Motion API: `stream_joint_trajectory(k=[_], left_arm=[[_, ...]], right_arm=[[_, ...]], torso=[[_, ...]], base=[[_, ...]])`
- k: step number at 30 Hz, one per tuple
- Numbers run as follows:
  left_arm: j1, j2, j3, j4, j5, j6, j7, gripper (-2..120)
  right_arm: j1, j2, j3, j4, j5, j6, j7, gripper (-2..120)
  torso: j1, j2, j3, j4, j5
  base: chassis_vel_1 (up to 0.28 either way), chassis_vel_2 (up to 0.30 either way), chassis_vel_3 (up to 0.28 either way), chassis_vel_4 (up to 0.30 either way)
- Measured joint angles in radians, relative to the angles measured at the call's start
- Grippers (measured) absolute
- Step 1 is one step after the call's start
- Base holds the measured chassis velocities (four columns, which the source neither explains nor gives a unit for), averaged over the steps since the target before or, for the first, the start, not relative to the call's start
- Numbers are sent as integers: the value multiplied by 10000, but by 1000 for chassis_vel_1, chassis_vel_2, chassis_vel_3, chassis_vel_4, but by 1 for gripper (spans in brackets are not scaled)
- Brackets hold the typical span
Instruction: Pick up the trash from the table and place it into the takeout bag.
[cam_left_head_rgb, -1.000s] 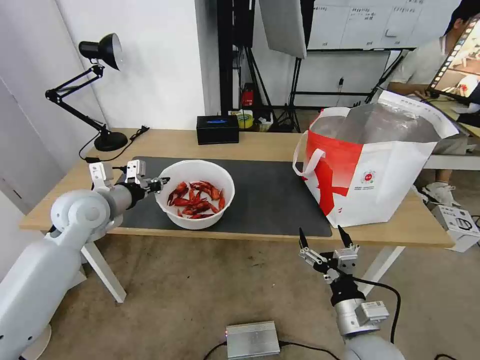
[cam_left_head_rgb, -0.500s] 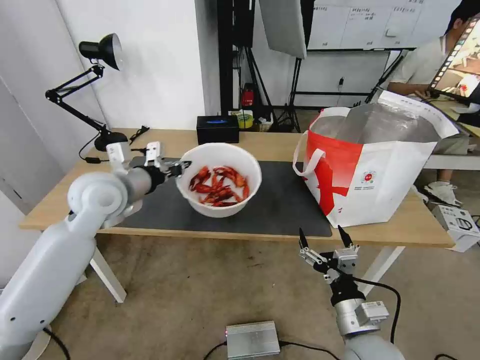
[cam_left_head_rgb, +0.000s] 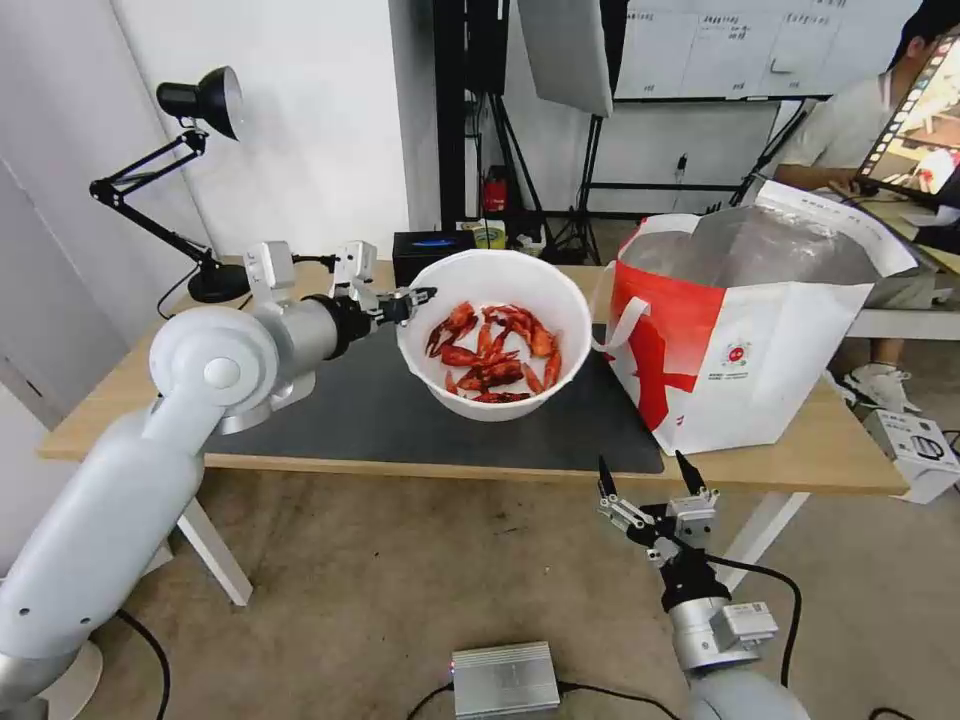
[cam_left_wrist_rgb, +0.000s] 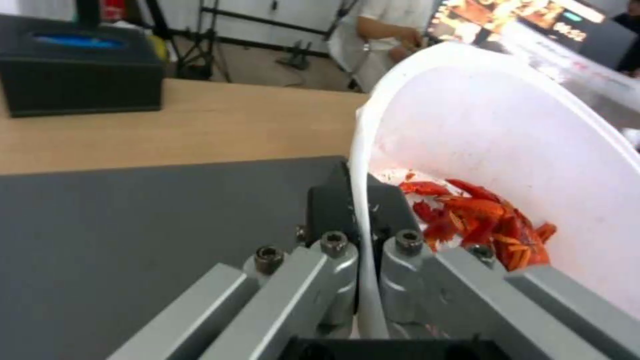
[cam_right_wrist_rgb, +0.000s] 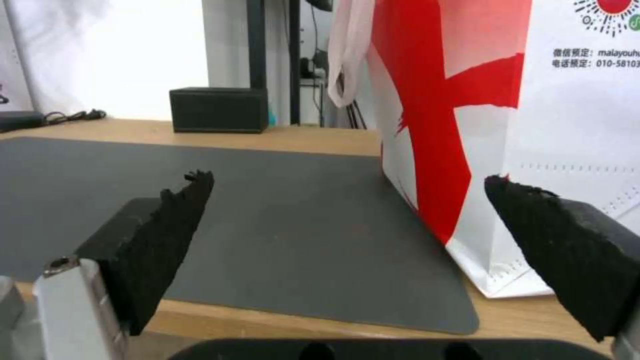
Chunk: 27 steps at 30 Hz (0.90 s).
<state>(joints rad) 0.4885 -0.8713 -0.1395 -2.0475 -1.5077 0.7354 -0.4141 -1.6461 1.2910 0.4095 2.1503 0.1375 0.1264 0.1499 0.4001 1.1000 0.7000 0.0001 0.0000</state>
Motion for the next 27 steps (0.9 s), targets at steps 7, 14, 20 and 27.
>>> stream_joint_trajectory(k=[7,14,20,27], left_arm=[[-653,-12,460,-176,-343,-1,-103,0],[-2086,-203,1621,146,-772,-1,-230,0],[-3422,-784,2876,736,-1143,-1,-402,0],[-4467,-1358,3443,1214,-1431,-1,-623,0]], right_arm=[[0,0,0,0,0,-1,0,100],[0,0,0,0,0,0,-1,100],[0,1,0,0,0,0,-1,100],[0,0,0,0,0,0,0,100]], torso=[[0,0,0,1,0],[0,0,0,-1,0],[0,0,1,-2,2],[-1,0,1,-2,1]], base=[[0,0,0,0],[0,0,0,0],[0,0,0,0],[0,0,0,0]])
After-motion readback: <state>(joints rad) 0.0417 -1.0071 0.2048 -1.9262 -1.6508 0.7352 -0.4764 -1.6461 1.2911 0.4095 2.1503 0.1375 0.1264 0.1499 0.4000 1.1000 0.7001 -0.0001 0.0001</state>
